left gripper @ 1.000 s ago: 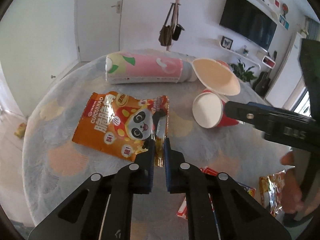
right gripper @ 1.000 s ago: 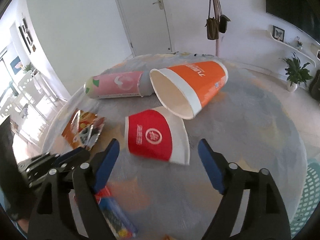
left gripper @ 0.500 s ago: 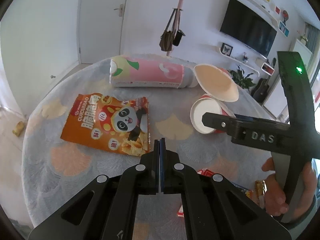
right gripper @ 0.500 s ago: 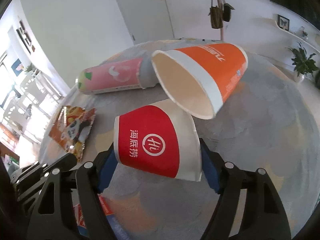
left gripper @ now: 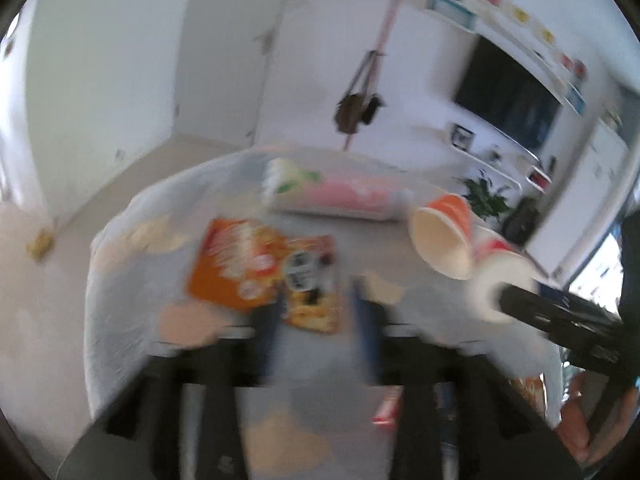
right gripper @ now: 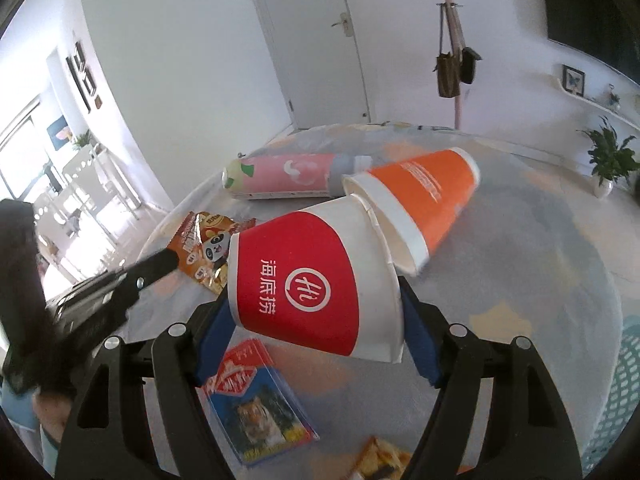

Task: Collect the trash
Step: 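Grasp the orange snack bag with the left tool while the right tool holds the red cup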

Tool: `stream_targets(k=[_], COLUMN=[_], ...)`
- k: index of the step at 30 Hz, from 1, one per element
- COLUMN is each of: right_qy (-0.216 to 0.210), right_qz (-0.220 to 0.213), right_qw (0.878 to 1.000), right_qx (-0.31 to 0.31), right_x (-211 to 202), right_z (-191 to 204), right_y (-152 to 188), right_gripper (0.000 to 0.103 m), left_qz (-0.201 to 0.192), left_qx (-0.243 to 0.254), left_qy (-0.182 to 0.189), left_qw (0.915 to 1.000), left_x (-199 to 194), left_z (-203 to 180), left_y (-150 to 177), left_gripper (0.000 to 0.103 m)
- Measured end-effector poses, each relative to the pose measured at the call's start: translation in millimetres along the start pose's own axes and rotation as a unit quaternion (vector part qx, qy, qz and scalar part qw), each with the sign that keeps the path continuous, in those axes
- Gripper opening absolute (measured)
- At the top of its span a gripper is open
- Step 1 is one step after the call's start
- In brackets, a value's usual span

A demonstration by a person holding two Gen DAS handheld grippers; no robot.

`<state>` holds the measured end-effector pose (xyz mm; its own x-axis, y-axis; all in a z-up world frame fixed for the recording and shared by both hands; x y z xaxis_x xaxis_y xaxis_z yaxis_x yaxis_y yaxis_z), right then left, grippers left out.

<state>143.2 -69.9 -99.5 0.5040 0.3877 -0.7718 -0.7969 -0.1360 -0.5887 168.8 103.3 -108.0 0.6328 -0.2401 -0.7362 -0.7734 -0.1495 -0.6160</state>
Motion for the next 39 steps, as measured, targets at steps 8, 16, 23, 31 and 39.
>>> stream_targets(k=[8,16,23,31,39], right_qy=[0.002,-0.004,-0.007,-0.010,-0.003], right_qz=[0.006,0.014,0.015,0.010,0.005], right_qw=[1.000,1.000,1.000,1.000,1.000], right_qx=[0.014,-0.006,-0.012,-0.008,0.000], right_x=[-1,8,9,7,0], right_z=[-17,-9,-10,-11,-19], right_y=[5,4,4,5,7], right_gripper=[0.071,0.071,0.071,0.071,0.071], left_qz=[0.043,0.058,0.053,0.091,0.075], left_qx=[-0.029,-0.001,-0.054,0.000,0.067], left_qy=[-0.023,-0.115,-0.072,-0.043,-0.102], left_qw=[0.9984,0.9917,0.9946,0.9950,0.9897], left_x=[37,48,30,48,59], left_z=[41,54,78,35,9], left_y=[-22,-29,-24,-13,-8], left_gripper=[0.077,0.081,0.083,0.087,0.049])
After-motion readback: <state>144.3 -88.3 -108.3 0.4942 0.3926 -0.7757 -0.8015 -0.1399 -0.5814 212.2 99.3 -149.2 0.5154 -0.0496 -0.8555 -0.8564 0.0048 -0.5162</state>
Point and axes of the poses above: each gripper's, at about its wrist camera, not at the fingertips, and x roughly the way its jaws point, z to its left, y to its underside, the point moved 8 cm from there along x, roughly the way its jaws point, and after that the axes turned 10 degrees about z, right-handed, at the moved point
